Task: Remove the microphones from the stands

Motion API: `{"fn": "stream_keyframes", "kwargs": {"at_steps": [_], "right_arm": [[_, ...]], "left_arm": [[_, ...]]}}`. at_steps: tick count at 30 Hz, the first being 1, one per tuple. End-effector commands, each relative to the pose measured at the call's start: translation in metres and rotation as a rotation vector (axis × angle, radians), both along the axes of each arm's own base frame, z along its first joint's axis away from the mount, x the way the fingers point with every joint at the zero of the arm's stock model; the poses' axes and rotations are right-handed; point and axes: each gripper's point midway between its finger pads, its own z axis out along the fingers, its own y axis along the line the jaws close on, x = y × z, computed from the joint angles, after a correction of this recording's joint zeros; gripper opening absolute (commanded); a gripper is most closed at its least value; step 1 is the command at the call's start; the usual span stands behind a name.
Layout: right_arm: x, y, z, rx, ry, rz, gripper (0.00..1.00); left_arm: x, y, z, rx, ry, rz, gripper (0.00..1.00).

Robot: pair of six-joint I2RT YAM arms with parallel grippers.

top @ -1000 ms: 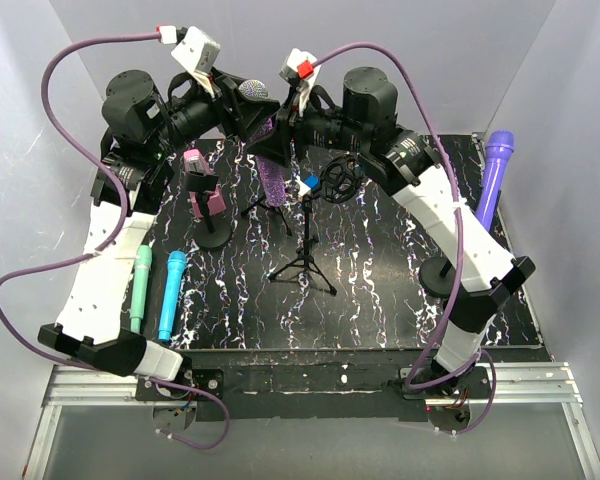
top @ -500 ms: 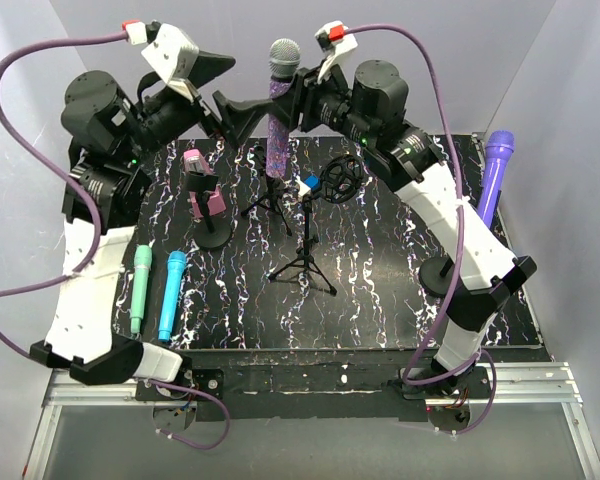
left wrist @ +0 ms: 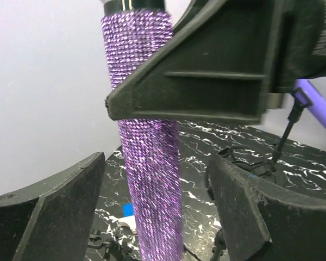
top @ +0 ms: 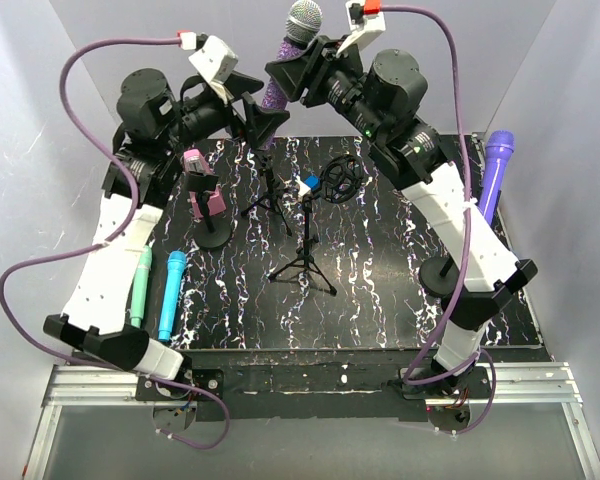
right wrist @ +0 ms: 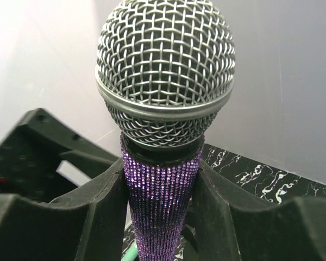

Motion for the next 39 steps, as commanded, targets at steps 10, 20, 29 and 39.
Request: {"fn": "stream_keyframes", "kwargs": {"at_steps": [10, 20, 29, 39], "right_arm": [[-0.04, 0.009, 0.021, -0.027, -0.155, 0.111, 0.45], [-0.09, -0.055, -0.055, -0.296, -0.26, 0.144, 0.84], [-0.116, -0.089, -0.09, -0.493, -0.342, 0.134, 0.9], [-0.13, -0.084, -0.098, -0.535, -0.346, 0.227, 0.9]], "left_arm": [[0.012, -0.008, 0.006, -0.002, -0.053, -0.018, 0.0], [0.049, 0.118, 0.009, 0.197, -0.177, 0.709, 0.0], [0.008, 0.272, -0.142, 0.795, 0.183, 1.23, 0.0], [-0.056, 0.383, -0.329, 0.859, 0.827, 1.394, 0.0]]}}
